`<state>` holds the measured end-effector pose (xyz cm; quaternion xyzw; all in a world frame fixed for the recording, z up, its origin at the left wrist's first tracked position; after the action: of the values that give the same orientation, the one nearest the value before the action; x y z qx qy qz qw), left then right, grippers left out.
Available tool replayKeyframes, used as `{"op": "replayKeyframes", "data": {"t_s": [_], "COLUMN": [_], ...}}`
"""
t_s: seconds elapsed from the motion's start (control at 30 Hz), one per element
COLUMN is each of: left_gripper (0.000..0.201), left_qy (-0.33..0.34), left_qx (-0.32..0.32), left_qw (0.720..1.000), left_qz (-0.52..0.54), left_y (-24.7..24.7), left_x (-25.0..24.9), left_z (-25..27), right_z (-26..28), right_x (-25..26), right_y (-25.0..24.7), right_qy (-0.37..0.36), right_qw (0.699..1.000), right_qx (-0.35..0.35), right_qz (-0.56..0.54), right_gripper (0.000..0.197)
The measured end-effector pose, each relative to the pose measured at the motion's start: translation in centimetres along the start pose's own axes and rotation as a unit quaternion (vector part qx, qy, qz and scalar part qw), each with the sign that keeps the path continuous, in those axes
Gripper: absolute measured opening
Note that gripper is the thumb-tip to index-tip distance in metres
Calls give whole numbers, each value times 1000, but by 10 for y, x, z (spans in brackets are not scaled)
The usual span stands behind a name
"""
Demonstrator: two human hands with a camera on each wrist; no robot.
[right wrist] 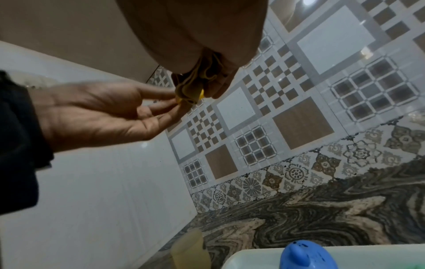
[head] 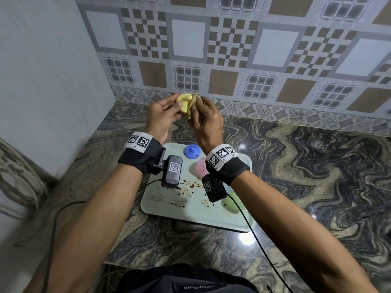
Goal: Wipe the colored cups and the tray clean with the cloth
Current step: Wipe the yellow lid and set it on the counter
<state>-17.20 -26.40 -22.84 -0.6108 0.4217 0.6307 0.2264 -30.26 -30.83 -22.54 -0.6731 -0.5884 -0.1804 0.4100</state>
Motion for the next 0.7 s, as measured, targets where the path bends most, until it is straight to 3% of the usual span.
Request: {"op": "replayKeyframes", "data": {"t_s": [0.1, 0.27, 0.37, 0.47, 0.7], "left_gripper": [43, 35, 30, 34, 46], "left_qy": [-5, -51, -30, -6, -19], "left_qx": [12, 133, 76, 6, 60], "left_qw": [1000, 990, 997, 1000, 995], "left_qz": [-7, -22, -8, -20, -74], "left_y": [3, -5, -10, -9, -1], "left_x": [0, -6, -10, -8, -10], "left_z": [2, -1, -5, -5, 1], "right_z": [1, -13, -16, -12, -8], "right_x": [-2, -14, -10, -6, -7], "right_y": [-3, -13, -11, -8, -7], "right_qy": [8, 69, 53, 34, -3], "right_qw": [1000, 995, 994, 998, 1000], "right_qx": [-1, 50, 81, 49, 29], "right_qz": [-6, -56, -56, -27, -3], "right_gripper": [28, 32, 31, 30, 29]}}
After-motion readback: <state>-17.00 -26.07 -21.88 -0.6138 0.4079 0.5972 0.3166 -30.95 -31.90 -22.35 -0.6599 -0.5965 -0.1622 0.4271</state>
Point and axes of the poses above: each hand's wrist, its own z-axis away from the middle knuckle, its own y-axis out of the palm, x = y × z, the point moved 4 cm from there along -z, towards the middle knuckle, and after that the axes turned 5 degrees about y, right-handed, at the moved point
